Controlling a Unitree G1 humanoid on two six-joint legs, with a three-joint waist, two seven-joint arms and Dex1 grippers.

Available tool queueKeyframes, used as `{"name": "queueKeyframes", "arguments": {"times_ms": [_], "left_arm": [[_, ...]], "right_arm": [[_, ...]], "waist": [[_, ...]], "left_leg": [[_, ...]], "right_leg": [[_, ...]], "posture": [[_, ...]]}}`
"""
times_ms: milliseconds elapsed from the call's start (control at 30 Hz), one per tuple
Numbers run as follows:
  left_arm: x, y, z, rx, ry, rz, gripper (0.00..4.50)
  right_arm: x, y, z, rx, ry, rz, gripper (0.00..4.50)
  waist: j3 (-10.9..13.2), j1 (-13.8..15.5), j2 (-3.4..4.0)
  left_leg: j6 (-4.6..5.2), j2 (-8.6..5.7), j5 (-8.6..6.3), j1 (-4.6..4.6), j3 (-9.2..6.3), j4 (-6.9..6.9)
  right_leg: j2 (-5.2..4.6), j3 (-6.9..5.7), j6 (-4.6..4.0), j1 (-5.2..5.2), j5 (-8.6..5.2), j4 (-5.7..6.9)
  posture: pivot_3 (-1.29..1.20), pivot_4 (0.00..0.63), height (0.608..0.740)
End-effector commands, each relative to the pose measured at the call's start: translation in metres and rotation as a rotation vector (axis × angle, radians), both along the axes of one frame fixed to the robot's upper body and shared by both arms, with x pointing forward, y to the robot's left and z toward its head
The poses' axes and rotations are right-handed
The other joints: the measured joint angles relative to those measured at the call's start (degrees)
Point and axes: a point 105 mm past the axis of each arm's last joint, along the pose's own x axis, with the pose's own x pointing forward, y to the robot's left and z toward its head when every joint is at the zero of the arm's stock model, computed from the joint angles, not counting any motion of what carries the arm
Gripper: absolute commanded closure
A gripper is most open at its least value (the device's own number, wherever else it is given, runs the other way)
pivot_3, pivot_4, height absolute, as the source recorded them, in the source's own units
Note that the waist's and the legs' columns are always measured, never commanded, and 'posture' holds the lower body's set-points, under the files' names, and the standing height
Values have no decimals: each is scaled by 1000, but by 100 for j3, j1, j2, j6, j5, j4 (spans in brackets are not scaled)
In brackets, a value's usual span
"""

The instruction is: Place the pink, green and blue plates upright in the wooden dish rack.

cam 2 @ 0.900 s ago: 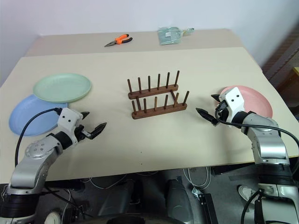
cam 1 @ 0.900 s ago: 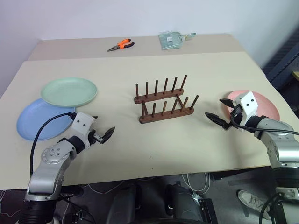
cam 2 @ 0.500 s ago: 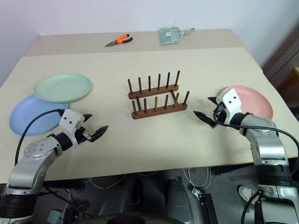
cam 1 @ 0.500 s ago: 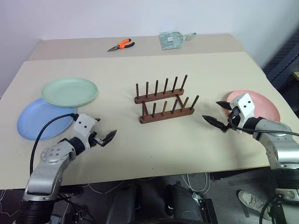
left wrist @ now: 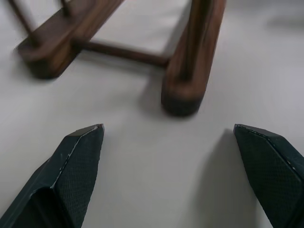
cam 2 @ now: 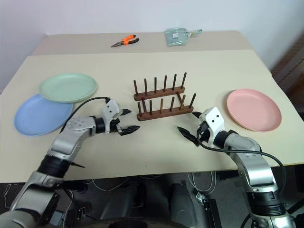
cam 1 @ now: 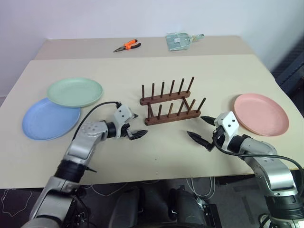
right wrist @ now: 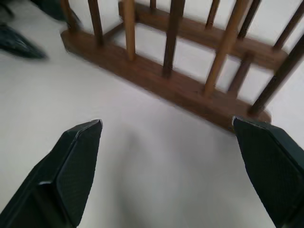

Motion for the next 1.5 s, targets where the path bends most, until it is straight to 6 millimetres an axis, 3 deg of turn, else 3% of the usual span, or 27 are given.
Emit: {"name": "queueKeyframes", "arguments": {"times_ms": [33,67,167,333,367,633,733,800,1000,1067,1133,1233,1400,1500], "left_arm": [[5,-19,-11,7,15,-29,0],[5,-25,-13,-1,19,-39,0],[2,-31,-19,-15,32,-50,1210],[-7,-32,-21,3,6,-99,3617],[-9,-33,-21,12,-3,-113,3735],[-32,-37,-18,124,-114,-360,3726],[-28,-33,-18,152,-111,-400,3726],[-19,-27,-17,146,-69,-377,2629],[-14,-5,-23,165,-24,-285,51],[-16,4,-23,156,-7,-248,51],[-22,11,-20,113,28,-222,0],[-38,16,-14,65,84,-218,909],[-66,-1,-14,50,137,-274,3360],[-69,-18,-14,15,139,-267,3360]], "right_arm": [[-3,2,9,5,-38,-7,27],[-2,1,9,-1,-40,-11,27],[-1,-1,10,-10,-49,-21,0],[0,-5,9,-34,-50,-29,0],[-1,-6,9,-40,-49,-31,0],[-11,-41,4,-120,-6,-101,0],[-17,-53,1,-151,16,-122,0],[-21,-58,-3,-175,29,-128,0],[-22,-54,-5,-184,34,-109,0],[-21,-51,-6,-195,37,-88,0],[-20,-47,-8,-193,47,-63,531],[-22,-37,-11,-180,67,-16,1809],[-19,-26,-20,-179,85,13,4446],[-12,-26,-26,-212,84,-11,4446]], "waist": [[-1,6,-1],[-1,6,0],[-1,-8,0],[-3,-10,1],[-4,-11,3],[-6,-7,6],[-6,0,5],[-6,0,5],[-9,-47,9],[-11,-60,11],[-12,-69,11],[-12,-78,11],[-14,-35,15],[-14,10,15]], "left_leg": [[2,0,0,0,0,1],[12,0,4,0,0,4],[22,-1,3,1,0,6],[27,0,2,2,0,7],[28,0,1,2,-1,7],[30,0,-1,2,0,7],[30,0,-1,2,0,6],[31,0,-1,2,-1,8],[37,3,-2,3,-1,10],[37,3,-2,4,0,11],[37,4,-2,4,-1,11],[36,5,-1,5,-2,11],[35,5,-2,5,-2,12],[36,4,-4,5,-3,16]], "right_leg": [[-1,0,0,1,0,0],[0,0,1,2,0,0],[0,0,2,6,1,0],[0,0,2,7,1,0],[1,0,2,7,1,0],[-1,0,-1,8,-1,-2],[-1,0,-1,7,-1,-2],[-1,0,-1,9,-1,-2],[5,-1,3,9,0,0],[6,-1,3,10,0,1],[6,-1,3,10,0,1],[6,-1,3,9,0,3],[2,0,-15,11,-10,0],[1,0,-17,13,-11,-4]], "posture": [[0,150,740],[0,150,740],[0,150,740],[0,150,740],[0,150,740],[0,150,740],[0,150,740],[0,150,740],[0,150,740],[0,150,740],[0,150,740],[0,150,740],[0,150,740],[0,150,740]]}}
